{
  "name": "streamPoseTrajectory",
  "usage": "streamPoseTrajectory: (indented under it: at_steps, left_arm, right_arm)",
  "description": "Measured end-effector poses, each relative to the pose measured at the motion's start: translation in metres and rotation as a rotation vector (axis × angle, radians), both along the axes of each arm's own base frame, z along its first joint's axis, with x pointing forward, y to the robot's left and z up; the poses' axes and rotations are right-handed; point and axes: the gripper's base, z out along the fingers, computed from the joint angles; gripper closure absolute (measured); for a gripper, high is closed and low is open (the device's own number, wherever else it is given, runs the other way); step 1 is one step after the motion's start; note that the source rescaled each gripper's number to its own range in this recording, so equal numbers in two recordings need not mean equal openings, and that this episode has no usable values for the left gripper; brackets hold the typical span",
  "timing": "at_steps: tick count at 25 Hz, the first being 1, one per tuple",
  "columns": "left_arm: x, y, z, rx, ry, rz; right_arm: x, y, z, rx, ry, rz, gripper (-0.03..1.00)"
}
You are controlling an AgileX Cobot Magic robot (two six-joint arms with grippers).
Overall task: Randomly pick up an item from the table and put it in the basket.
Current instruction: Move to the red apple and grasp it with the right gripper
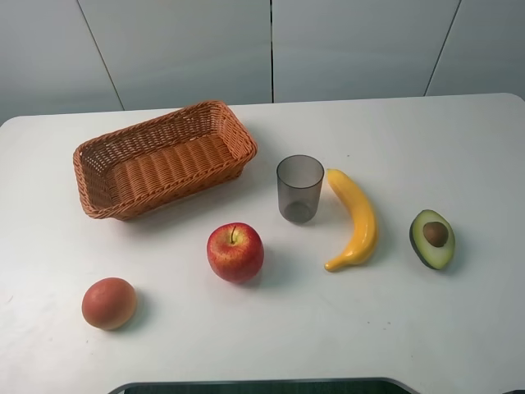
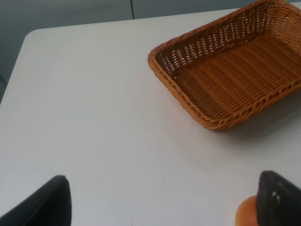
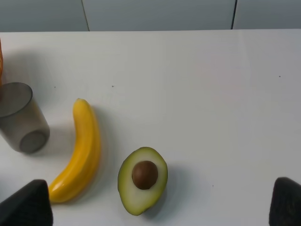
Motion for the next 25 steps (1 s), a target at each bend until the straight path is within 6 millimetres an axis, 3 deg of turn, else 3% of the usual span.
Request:
streamPoseTrajectory:
  at_steps: [25]
  left_arm:
    - [0.0000,0.0000,0.0000,0.000,0.000,0.000]
  right_arm:
    - [0.0000,0.0000,0.0000,0.000,0.000,0.000,-0.03]
